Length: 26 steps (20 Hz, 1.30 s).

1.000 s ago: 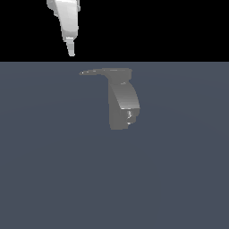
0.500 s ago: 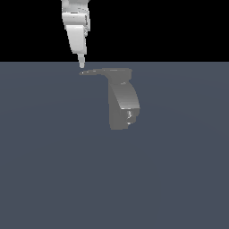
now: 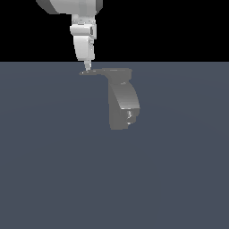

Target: Turn on the faucet by rotating a designated handle.

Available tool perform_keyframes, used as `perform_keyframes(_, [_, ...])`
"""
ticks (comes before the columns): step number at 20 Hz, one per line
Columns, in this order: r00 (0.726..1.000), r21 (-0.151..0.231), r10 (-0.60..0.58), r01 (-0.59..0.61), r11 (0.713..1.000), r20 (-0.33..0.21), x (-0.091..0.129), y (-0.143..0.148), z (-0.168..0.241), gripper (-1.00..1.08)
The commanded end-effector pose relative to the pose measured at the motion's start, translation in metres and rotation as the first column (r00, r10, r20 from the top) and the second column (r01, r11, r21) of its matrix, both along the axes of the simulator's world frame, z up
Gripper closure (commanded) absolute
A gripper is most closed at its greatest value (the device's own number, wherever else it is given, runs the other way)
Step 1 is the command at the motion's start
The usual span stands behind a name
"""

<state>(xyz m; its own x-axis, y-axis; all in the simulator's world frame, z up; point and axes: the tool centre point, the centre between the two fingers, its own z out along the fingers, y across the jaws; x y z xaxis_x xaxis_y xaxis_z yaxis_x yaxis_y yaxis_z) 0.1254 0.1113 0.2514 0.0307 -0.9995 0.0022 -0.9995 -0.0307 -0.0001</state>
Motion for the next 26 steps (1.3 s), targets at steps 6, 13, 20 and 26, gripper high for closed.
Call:
perform_keyframes(6, [1.0, 0.002, -0.023, 0.023, 1.0, 0.0, 0.006, -0.003, -0.003, 1.08])
perform_keyframes(13, [1.0, 0.001, -0.022, 0.022, 1.0, 0.0, -0.003, -0.003, -0.003, 1.08])
perform_keyframes(20, [1.0, 0.001, -0.022, 0.022, 1.0, 0.0, -0.02, -0.002, -0.003, 1.08])
perform_keyframes(26, [1.0, 0.001, -0.022, 0.022, 1.0, 0.0, -0.034, -0.001, -0.003, 1.08])
